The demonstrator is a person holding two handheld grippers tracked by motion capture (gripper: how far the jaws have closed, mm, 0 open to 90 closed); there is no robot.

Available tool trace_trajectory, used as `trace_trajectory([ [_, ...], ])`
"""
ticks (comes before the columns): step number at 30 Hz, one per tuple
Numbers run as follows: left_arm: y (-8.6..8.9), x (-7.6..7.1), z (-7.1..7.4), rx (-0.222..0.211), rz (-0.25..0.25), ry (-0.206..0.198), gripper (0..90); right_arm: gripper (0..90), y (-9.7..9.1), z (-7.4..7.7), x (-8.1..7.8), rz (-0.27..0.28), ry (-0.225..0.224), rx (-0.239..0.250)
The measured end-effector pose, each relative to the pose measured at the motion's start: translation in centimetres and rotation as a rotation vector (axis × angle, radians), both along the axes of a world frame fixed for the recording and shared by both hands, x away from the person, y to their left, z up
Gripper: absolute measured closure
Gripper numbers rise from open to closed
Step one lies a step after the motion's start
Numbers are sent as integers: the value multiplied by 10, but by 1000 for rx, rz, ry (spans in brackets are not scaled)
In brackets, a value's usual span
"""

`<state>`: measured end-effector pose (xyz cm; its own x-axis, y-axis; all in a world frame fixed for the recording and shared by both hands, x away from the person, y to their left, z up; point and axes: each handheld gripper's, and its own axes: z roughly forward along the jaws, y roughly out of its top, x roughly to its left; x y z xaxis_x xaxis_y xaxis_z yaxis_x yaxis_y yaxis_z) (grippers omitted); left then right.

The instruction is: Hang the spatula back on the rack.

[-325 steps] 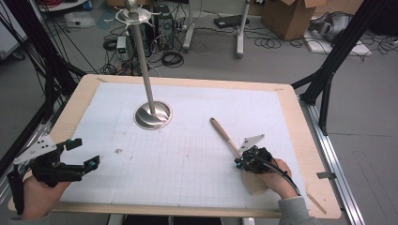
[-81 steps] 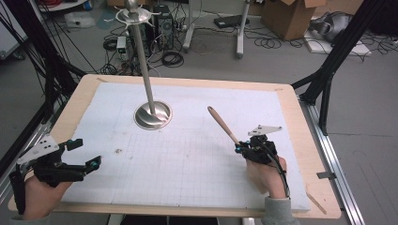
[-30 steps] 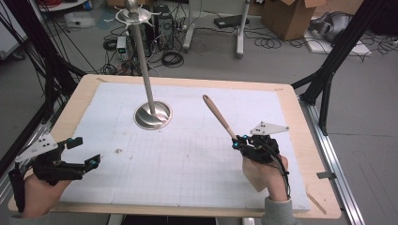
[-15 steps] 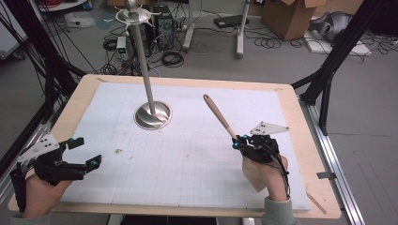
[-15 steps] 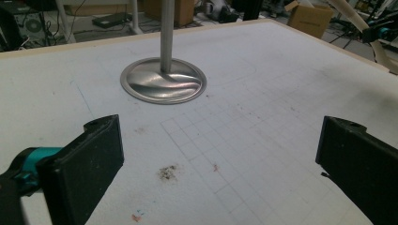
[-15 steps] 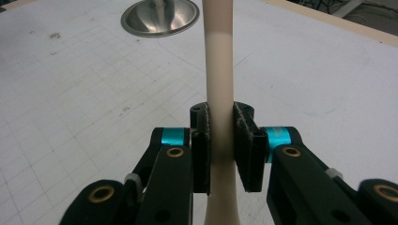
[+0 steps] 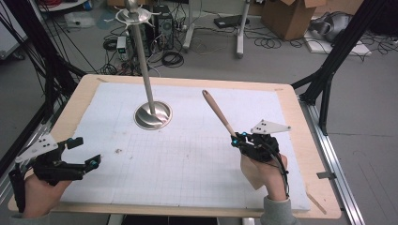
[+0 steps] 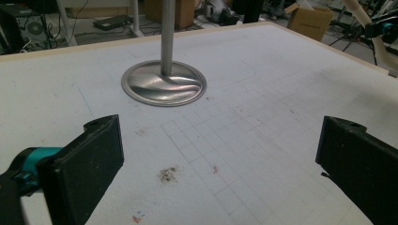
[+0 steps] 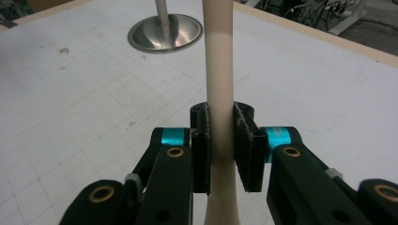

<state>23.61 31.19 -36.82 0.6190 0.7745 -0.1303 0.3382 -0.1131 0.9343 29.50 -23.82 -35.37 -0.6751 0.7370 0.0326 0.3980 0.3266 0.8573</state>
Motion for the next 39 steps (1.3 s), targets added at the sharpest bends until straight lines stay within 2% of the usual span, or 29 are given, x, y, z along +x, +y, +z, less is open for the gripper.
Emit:
trace_trajectory([
  [7, -2, 0, 0, 2, 0, 1, 17, 787, 3, 13, 0, 9, -30, 22],
  [17, -2, -1, -1, -6, -1, 4, 17, 787, 15, 36, 6, 40, -68, 17],
  [29, -1, -2, -2, -5, 1, 5, 17, 787, 25, 54, 18, 47, -87, 16],
  [39, 3, -5, -3, -3, 9, 8, 17, 787, 37, 68, 30, 73, -84, 21],
])
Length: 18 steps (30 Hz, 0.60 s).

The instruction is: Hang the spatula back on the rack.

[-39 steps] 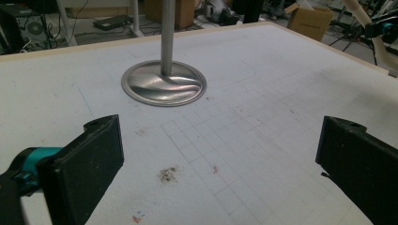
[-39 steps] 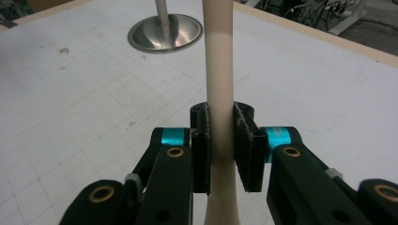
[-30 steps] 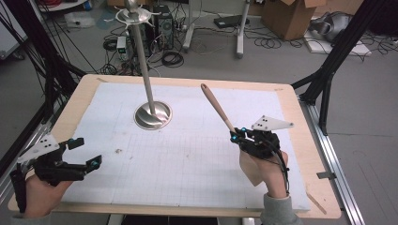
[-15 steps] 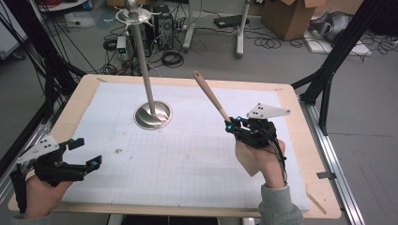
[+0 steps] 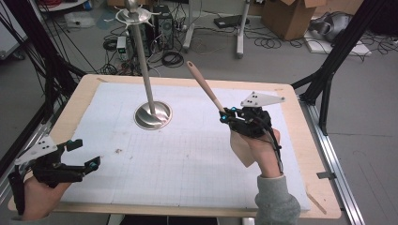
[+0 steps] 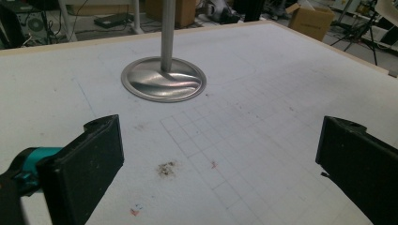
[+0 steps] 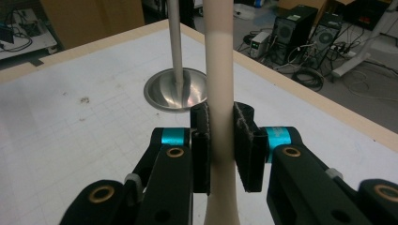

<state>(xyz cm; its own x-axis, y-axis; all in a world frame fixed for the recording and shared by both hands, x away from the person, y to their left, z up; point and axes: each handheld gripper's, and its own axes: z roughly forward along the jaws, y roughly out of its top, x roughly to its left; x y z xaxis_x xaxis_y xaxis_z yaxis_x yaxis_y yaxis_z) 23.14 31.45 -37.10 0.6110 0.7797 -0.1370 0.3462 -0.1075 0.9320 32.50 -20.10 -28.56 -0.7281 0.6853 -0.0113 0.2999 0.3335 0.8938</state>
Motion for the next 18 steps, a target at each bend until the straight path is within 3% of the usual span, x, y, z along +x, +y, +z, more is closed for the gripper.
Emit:
trace_trajectory([
  [18, 14, -8, -2, -12, 35, 6, 17, 787, 28, 32, 22, 40, -29, -10],
])
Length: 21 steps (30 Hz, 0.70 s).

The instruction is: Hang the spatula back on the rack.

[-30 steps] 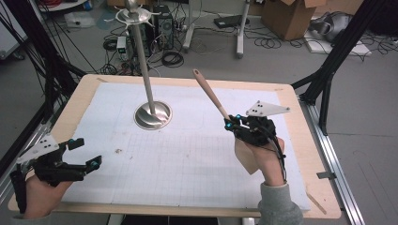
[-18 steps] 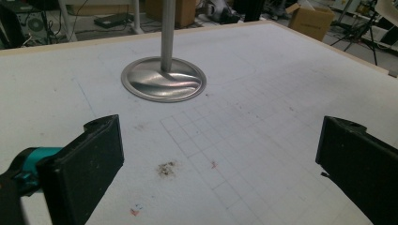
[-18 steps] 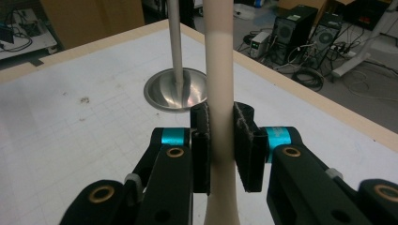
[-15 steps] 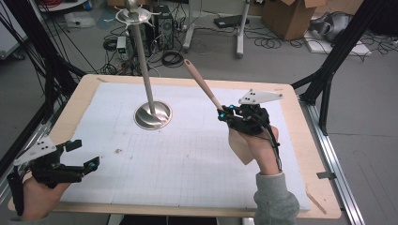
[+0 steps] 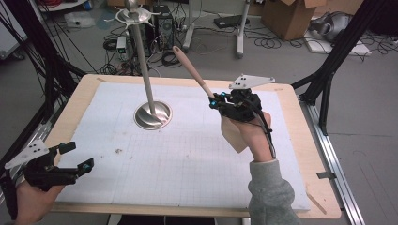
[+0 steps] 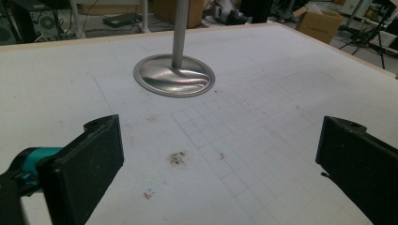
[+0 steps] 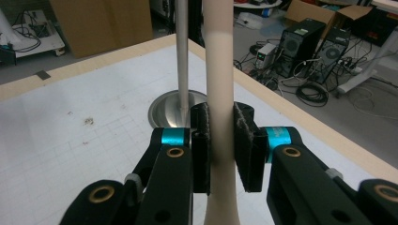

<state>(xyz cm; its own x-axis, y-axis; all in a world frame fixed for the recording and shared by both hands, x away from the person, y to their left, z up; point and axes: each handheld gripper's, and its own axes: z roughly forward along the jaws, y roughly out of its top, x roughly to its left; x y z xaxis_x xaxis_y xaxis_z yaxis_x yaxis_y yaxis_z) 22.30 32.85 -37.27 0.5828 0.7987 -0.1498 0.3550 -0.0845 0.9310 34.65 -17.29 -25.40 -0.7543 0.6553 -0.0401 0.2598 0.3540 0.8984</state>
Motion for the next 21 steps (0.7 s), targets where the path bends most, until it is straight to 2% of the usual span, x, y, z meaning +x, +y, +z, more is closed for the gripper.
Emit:
trace_trajectory([
  [8, 3, -4, 0, 2, 7, 1, 17, 787, 6, 7, 4, 26, -5, 18],
  [21, 7, -8, 0, -5, 18, 0, 17, 787, 13, 21, 12, 32, -9, 50],
])
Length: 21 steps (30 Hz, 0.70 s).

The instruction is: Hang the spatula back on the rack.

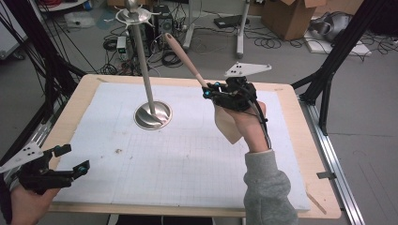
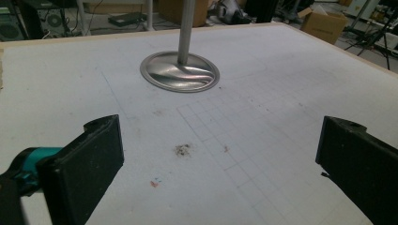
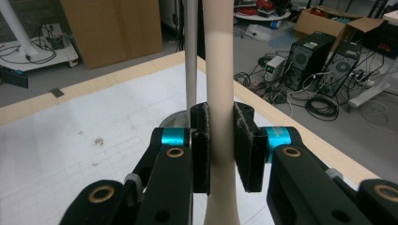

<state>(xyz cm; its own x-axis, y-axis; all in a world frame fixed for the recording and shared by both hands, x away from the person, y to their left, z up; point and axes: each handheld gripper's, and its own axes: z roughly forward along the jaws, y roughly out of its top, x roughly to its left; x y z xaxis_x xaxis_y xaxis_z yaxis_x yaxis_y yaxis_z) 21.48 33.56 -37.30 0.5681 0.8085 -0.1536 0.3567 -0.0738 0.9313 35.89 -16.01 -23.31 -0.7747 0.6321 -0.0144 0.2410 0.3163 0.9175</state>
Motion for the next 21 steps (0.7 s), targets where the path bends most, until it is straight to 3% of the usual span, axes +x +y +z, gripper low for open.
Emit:
trace_trajectory([
  [21, 9, -6, 1, -14, 3, -7, 17, 787, 16, 20, 4, 42, -2, 18],
])
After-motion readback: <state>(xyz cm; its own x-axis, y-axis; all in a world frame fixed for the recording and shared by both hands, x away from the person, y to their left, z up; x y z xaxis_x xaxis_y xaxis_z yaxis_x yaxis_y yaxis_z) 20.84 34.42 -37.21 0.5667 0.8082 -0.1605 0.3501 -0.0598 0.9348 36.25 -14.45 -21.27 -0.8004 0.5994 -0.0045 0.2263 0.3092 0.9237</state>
